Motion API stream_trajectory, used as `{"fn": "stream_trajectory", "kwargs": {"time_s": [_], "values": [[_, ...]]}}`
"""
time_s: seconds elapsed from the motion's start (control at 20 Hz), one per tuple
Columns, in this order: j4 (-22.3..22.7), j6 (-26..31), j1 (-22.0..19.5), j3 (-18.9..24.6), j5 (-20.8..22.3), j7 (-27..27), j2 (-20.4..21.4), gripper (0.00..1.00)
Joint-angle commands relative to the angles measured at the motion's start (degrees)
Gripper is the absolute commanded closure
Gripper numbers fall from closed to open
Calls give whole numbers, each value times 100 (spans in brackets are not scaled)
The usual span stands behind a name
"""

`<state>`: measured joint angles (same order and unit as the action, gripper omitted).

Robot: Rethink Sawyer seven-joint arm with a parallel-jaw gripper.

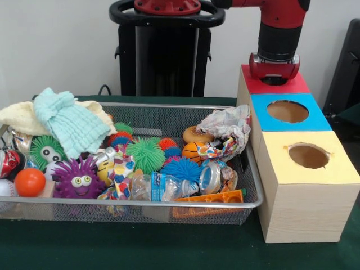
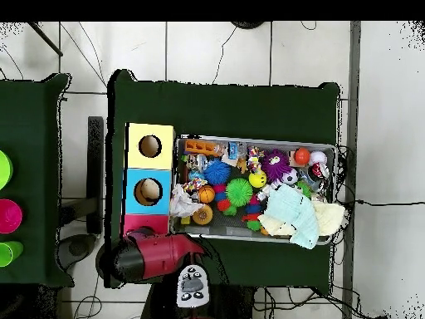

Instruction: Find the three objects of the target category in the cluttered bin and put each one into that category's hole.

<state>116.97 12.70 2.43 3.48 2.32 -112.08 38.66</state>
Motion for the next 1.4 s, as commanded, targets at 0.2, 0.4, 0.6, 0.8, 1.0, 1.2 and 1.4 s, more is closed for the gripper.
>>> {"fn": "stream_trajectory", "kwargs": {"time_s": [0.2, 0.4, 0.6, 0.8, 1.0, 1.2, 1.4], "values": [[-197, 944, -242, -187, -211, -670, 577, 0], [-162, 946, -255, -176, -204, -661, 607, 0], [-139, 1073, -289, -158, -215, -621, 738, 0], [-117, 1252, -333, -138, -229, -574, 899, 0], [-107, 1296, -352, -131, -219, -557, 964, 0], [-71, 1368, -334, -121, -235, -576, 1060, 0], [-77, 1514, -363, -92, -242, -569, 1174, 0]]}}
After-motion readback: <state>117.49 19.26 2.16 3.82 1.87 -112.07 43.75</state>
